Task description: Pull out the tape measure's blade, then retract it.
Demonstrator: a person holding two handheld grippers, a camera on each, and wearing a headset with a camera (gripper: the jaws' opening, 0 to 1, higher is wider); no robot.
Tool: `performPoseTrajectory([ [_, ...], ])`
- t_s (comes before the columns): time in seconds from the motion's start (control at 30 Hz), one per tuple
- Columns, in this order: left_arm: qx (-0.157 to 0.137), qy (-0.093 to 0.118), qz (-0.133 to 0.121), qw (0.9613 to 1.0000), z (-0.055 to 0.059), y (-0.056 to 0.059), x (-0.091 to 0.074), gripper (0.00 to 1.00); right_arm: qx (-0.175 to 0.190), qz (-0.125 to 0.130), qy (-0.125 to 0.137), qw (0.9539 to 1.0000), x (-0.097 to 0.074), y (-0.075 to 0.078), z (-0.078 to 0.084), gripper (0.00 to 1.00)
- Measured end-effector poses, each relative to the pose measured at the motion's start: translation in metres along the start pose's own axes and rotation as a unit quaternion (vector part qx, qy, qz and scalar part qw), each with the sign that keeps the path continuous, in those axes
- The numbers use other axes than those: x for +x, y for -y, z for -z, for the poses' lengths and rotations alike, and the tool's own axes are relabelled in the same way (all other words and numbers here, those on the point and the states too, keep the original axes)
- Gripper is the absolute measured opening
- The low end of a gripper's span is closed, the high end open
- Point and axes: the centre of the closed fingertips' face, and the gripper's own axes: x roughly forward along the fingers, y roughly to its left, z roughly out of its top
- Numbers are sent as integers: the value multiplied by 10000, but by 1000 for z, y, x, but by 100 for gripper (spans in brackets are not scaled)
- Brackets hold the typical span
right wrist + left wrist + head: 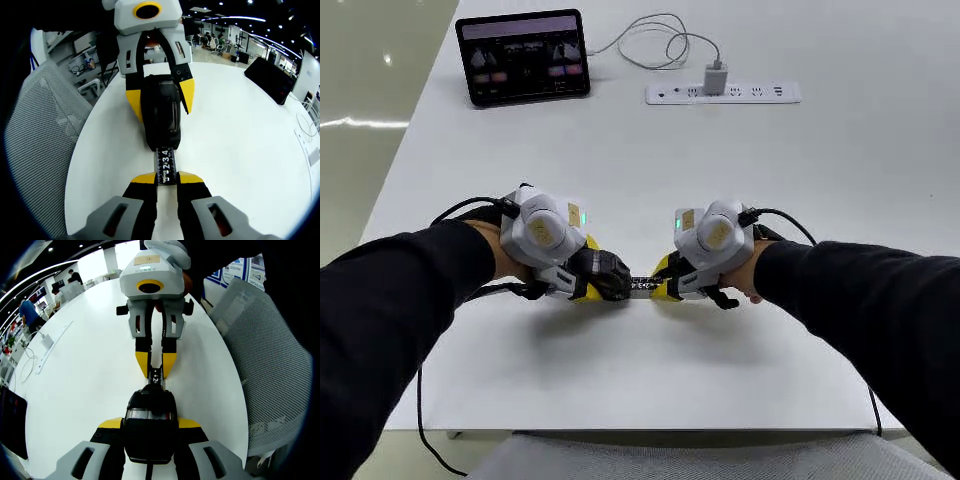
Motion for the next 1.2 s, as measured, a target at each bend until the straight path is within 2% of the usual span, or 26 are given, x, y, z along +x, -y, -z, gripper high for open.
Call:
performPoseTrajectory([
  [1.2,-95,51,-56,9999,-1,0,0,34,15,22,-53,10000,-9,2,10,9],
])
